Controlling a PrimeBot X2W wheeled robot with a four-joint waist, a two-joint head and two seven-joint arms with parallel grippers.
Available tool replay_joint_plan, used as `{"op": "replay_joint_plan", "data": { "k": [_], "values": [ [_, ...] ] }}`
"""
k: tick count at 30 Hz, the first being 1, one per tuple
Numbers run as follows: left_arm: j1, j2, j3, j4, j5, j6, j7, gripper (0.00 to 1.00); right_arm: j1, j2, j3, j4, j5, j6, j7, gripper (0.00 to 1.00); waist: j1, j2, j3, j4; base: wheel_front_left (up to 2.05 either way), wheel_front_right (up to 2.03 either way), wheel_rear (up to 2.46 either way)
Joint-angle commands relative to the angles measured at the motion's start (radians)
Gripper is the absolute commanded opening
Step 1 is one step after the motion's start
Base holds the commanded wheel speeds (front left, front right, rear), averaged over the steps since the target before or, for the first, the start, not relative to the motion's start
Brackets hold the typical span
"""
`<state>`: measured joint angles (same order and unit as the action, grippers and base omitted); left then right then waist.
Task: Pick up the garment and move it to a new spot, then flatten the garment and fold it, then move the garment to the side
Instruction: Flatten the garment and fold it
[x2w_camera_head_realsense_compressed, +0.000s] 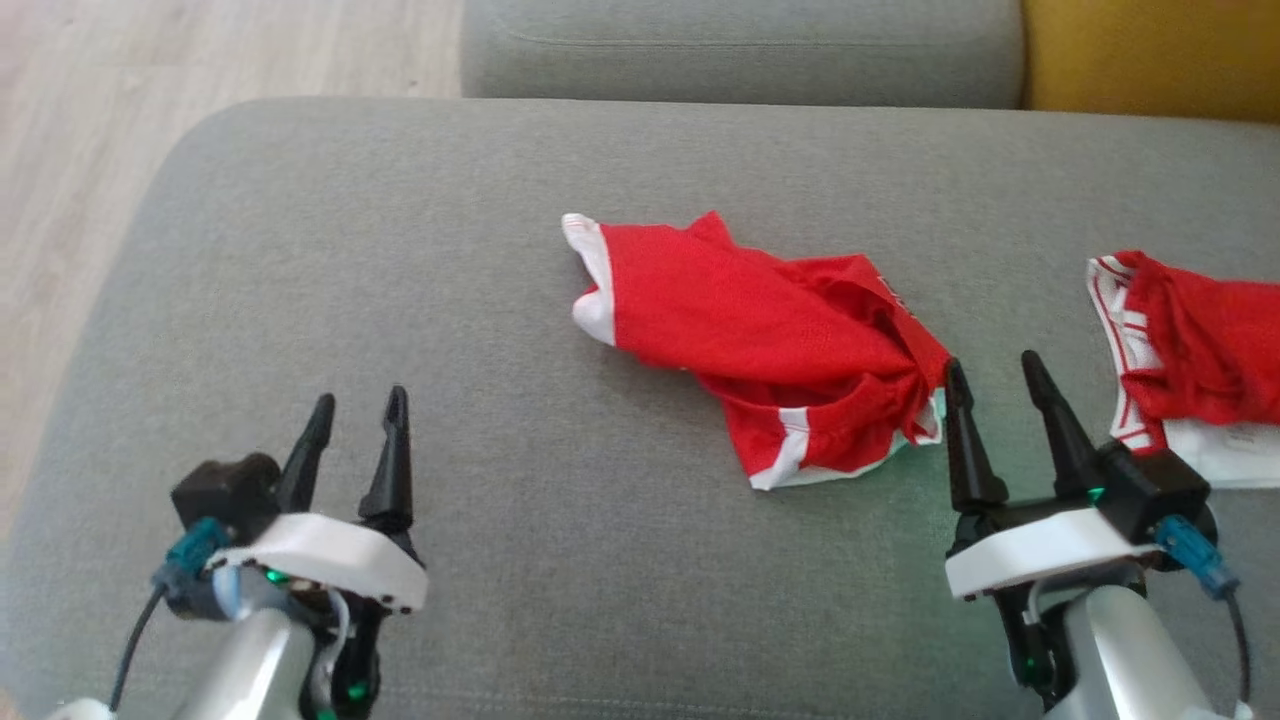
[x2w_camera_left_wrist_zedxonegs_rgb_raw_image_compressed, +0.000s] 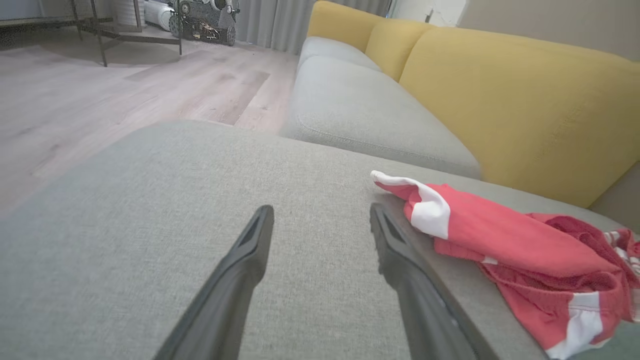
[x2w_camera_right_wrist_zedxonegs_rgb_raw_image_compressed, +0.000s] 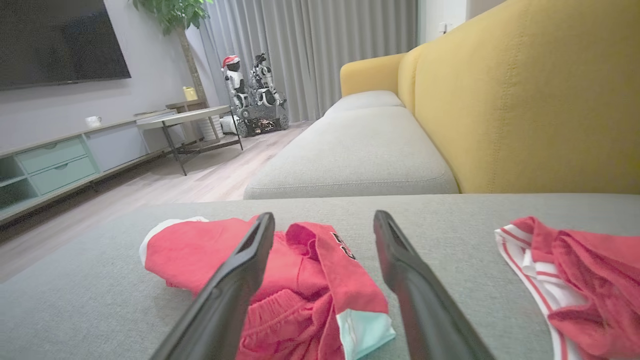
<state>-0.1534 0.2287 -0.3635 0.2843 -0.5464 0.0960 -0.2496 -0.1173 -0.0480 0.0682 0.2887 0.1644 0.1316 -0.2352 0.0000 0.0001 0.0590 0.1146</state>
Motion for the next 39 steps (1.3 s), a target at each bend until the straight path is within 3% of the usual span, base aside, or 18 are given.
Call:
{"op": "replay_joint_plan", "data": {
  "k": [1, 13, 28, 36, 37, 38, 39],
  "values": [
    [-0.059, 0.01, 0.052, -0.043, 0.011, -0.001, -0.012, 1.0, -0.027, -0.002, 0.028, -0.027, -0.007, -0.001, 0.005, 1.0, 0.0, -0.0001, -0.001, 0.007, 0.0, 0.0, 0.0],
    [-0.05, -0.081, 0.133, -0.021, 0.096, -0.078, -0.012, 1.0, -0.061, -0.002, 0.15, 0.034, -0.026, -0.001, 0.167, 1.0, 0.0, -0.0001, 0.019, 0.02, 0.0, 0.0, 0.0],
    [-0.057, -0.146, 0.188, 0.038, 0.162, -0.15, -0.012, 1.0, -0.163, -0.002, 0.117, 0.192, 0.1, -0.001, 0.212, 1.0, 0.0, -0.0001, 0.053, 0.056, 0.0, 0.0, 0.0],
    [-0.06, -0.164, 0.209, 0.051, 0.185, -0.168, -0.012, 1.0, -0.202, -0.002, 0.12, 0.277, 0.106, -0.001, 0.231, 1.0, 0.0, -0.0001, 0.059, 0.06, 0.0, 0.0, 0.0],
    [-0.061, -0.165, 0.211, 0.052, 0.187, -0.17, -0.012, 1.0, -0.206, -0.002, 0.126, 0.282, 0.114, -0.001, 0.23, 0.41, 0.0, -0.0001, 0.059, 0.059, 0.0, 0.0, 0.0],
    [-0.062, -0.167, 0.213, 0.054, 0.189, -0.172, -0.012, 1.0, -0.211, -0.002, 0.13, 0.284, 0.125, -0.001, 0.226, 0.08, 0.0, -0.0001, 0.06, 0.057, 0.0, 0.0, 0.0],
    [-0.063, -0.168, 0.215, 0.055, 0.191, -0.173, -0.012, 1.0, -0.216, -0.002, 0.135, 0.287, 0.133, -0.001, 0.223, 0.0, 0.0, -0.0001, 0.059, 0.055, 0.0, 0.0, 0.0]
  ]
}}
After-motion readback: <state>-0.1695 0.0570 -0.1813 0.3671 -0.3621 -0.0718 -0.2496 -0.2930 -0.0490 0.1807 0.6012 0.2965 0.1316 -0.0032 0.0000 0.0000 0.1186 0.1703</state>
